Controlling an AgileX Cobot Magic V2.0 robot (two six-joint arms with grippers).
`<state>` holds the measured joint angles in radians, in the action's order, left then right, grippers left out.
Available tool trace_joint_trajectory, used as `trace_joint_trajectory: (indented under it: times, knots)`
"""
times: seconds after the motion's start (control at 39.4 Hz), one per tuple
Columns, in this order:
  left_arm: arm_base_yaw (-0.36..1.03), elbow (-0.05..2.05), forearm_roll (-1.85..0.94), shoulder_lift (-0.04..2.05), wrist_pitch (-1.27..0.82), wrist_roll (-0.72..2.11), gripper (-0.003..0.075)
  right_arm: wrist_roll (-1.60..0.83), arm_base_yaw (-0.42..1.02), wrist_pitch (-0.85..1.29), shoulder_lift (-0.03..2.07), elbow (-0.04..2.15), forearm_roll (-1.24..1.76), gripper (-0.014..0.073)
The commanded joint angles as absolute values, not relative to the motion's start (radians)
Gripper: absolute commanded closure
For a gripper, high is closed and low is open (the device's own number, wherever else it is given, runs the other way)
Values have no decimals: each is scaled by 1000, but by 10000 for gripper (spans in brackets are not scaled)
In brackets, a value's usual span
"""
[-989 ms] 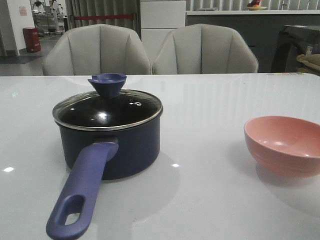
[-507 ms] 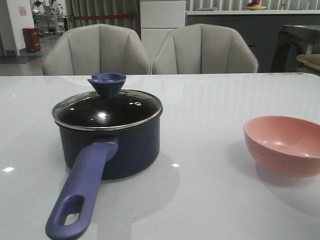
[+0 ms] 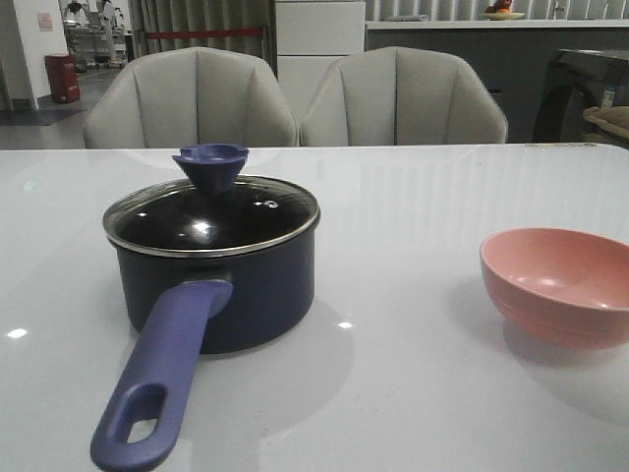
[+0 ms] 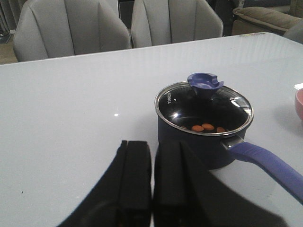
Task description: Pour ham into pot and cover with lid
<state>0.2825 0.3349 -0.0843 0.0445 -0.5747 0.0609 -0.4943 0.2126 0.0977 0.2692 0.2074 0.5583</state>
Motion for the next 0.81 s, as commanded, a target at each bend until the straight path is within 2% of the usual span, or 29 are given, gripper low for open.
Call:
trace_joint_trajectory:
  times: [0.0,0.3,0.56,0.79]
  knots:
    - [249,326,-84,54,-447,55,607,-501,211,36,276,237,567,442]
    - [13,115,-95,-27,-170,55,607,-501,211,38,276,237,567,442]
    - [-10,-40,-124,-29,77,55,607,-501,211,39,276,237,567,442]
    - [-10,-37,-128,-29,58,53,607,-501,211,39,276,237,567,442]
